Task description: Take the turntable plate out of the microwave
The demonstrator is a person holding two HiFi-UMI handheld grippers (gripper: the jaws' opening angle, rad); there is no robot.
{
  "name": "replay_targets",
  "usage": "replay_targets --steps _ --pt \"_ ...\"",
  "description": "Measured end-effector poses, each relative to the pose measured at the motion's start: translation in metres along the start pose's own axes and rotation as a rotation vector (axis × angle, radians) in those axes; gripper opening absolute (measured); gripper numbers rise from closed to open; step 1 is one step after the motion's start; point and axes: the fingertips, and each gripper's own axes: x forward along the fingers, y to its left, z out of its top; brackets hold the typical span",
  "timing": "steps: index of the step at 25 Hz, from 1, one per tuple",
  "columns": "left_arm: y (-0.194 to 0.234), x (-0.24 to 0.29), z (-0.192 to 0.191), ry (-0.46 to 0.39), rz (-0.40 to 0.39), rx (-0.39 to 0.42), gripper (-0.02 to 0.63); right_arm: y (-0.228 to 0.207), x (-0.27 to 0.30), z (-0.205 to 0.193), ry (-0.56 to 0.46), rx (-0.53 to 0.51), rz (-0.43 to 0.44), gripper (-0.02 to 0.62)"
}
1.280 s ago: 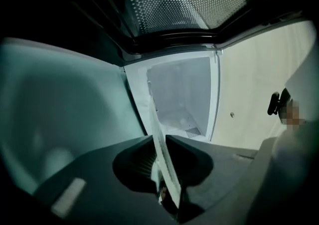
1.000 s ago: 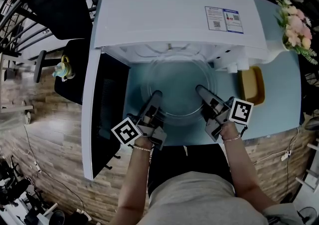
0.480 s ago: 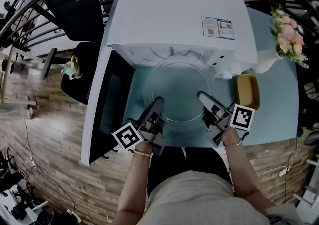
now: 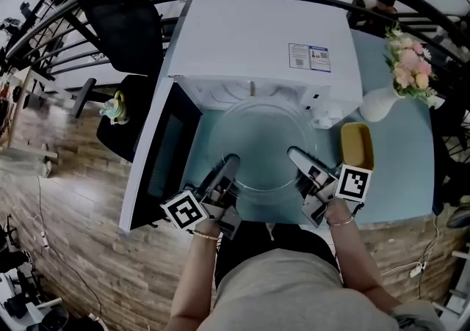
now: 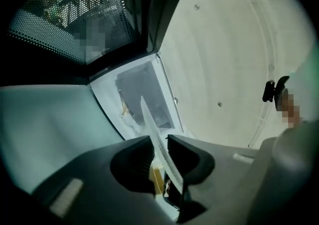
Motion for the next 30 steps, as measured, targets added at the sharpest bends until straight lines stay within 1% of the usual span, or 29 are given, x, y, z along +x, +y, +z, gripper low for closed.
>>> replay_targets --steps 3,7,14,23,25,30 --pt "-0.014 0.0 0.006 0.005 -0.035 0.075 0.089 0.01 -0.002 0.003 -0.001 -0.028 0.009 0.107" --pt "-0.029 0.001 0.011 -0.003 -0.054 0.115 0.092 0.023 -0.002 0.01 -0.001 -0.071 0.034 0.107" --pt "-0.048 -0.002 0.016 -0.021 -0.092 0.159 0.094 0.039 -0.004 0.013 -0.001 -0.107 0.062 0.106" --pt "-0.051 -0.01 0.011 -0.001 -0.1 0.18 0.098 0.044 -0.007 0.008 0.02 -0.162 0.053 0.107" --pt "-0.051 -0.011 0.013 -0.006 -0.102 0.179 0.098 0.044 -0.006 0.009 0.023 -0.182 0.048 0.107" --pt "-0.051 -0.01 0.02 -0.029 -0.103 0.171 0.098 0.045 -0.002 0.011 0.017 -0.189 0.051 0.109"
